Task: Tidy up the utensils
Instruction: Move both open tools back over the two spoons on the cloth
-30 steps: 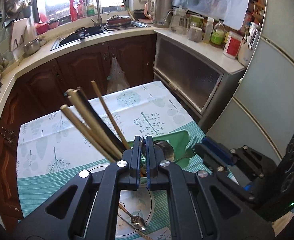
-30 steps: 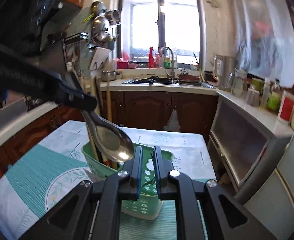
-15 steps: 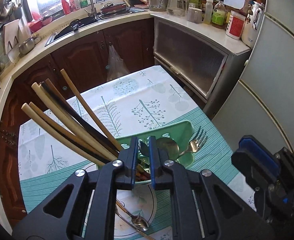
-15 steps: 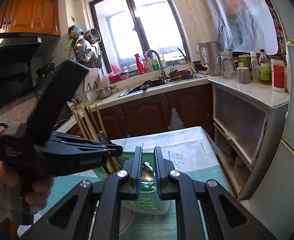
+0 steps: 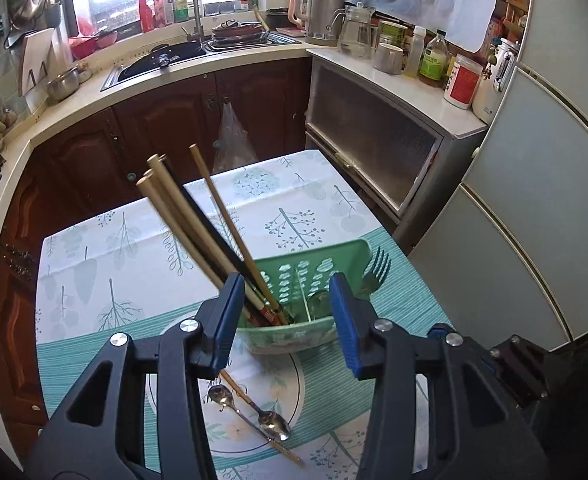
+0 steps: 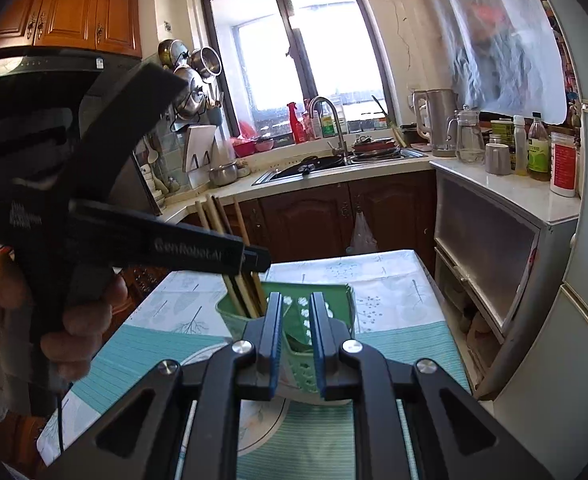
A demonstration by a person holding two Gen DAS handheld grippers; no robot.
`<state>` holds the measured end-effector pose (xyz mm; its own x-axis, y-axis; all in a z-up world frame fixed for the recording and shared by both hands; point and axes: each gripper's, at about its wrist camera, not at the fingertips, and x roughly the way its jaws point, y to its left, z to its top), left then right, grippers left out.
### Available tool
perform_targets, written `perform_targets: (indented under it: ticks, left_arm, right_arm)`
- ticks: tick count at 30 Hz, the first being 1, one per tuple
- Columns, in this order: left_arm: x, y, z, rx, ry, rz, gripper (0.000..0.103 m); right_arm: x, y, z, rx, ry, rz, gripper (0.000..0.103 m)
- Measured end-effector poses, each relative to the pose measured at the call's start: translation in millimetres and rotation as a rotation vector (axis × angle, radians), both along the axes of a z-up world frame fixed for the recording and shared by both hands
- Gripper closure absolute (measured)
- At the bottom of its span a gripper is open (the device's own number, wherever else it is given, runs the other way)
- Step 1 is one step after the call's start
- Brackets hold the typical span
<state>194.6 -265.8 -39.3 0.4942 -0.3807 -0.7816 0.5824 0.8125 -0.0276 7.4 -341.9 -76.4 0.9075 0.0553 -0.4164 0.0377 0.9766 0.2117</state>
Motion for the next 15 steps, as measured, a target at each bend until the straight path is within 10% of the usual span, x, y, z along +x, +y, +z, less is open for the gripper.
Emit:
perform_targets:
  ticks: [15]
  left_arm:
    - [-41,104,-77,0.001,0.175,0.138,0.062]
  right_arm:
    - [7,40,-40,-0.001,0.169,0.112,0.090]
